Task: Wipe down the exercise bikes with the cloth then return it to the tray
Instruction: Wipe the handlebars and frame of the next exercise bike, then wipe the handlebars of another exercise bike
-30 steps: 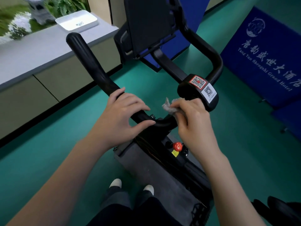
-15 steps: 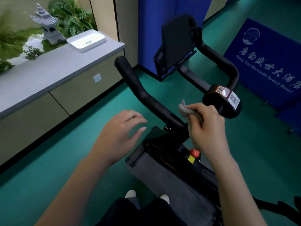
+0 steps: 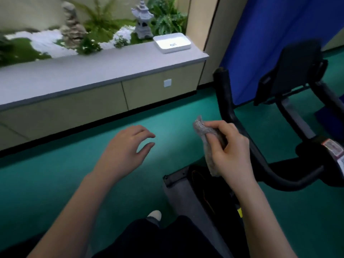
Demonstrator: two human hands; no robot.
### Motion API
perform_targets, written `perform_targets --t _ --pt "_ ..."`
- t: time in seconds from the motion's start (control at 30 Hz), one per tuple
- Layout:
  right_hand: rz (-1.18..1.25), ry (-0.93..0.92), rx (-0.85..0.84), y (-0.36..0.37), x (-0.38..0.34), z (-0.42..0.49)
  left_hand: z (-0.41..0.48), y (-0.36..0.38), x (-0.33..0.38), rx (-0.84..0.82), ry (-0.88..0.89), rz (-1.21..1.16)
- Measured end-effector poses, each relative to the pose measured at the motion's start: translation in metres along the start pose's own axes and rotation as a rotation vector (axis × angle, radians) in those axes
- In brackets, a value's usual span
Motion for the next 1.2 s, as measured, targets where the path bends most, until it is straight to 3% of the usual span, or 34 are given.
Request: perform_targets --t 0.4,0.7,0.9,1.2 --pt "0.110 -0.256 -0.540 0.059 -0.001 -0.047 -0.163 -0.001 0.051 0.072 -0.655 0.215" --pt "0.176 -0.387 -0.865 0.112 -0.030 -0.116 -0.286 -0.007 0.100 0.068 -1.047 0.266" --pt "0.175 -0.420 -1.029 0.146 -0.043 -0.161 -0.366 -0.004 0.130 0.071 -1.274 0.255" --pt "0.119 -0.540 -1.127 0.186 -0.086 -0.265 -0.485 -0.013 0.167 0.107 -1.436 0.263"
Point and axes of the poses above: each hand's wrist, its own z-axis towards the middle knuckle, its own y-axis out of the palm, x = y × z, the point moved 6 cm from there along z, towards the middle knuckle, and after that the axes turned 11 degrees about y, right-handed, at the moved point
